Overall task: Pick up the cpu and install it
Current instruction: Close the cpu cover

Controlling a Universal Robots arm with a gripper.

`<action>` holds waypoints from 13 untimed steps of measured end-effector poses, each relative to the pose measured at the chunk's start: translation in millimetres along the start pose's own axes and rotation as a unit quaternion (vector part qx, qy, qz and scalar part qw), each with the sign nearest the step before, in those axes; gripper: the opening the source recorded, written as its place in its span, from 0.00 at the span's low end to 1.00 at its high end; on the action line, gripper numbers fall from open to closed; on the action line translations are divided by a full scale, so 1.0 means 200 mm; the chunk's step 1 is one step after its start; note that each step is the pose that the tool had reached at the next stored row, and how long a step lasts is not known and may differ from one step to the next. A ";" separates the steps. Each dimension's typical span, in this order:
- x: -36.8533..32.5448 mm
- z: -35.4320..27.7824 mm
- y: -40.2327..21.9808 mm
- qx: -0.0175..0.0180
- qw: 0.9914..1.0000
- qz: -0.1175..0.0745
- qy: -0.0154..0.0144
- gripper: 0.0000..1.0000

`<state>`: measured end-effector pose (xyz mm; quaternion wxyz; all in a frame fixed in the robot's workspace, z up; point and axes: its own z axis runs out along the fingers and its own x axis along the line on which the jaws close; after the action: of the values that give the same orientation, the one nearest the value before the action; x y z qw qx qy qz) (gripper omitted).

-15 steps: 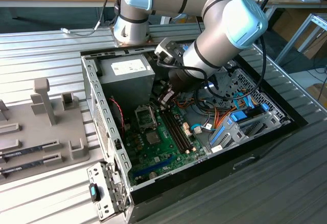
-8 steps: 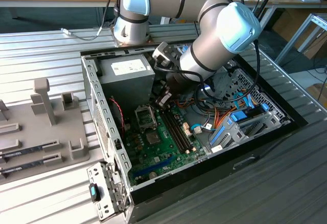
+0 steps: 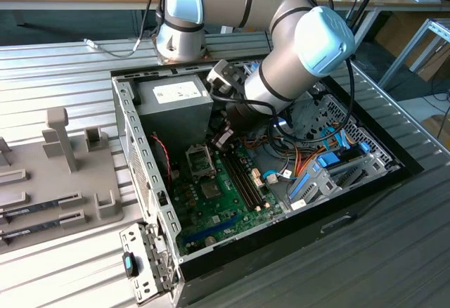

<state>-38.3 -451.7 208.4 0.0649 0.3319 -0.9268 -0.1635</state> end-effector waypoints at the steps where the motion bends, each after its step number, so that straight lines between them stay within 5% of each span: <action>1: 0.000 0.000 0.000 0.000 1.000 0.000 0.000 0.11; 8: 0.005 -0.031 0.006 -0.004 1.000 -0.002 -0.003 0.11; 13: 0.003 -0.025 0.002 -0.007 1.000 -0.002 -0.004 0.11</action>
<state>-37.9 -453.0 213.2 0.0632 0.3331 -0.9250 -0.1713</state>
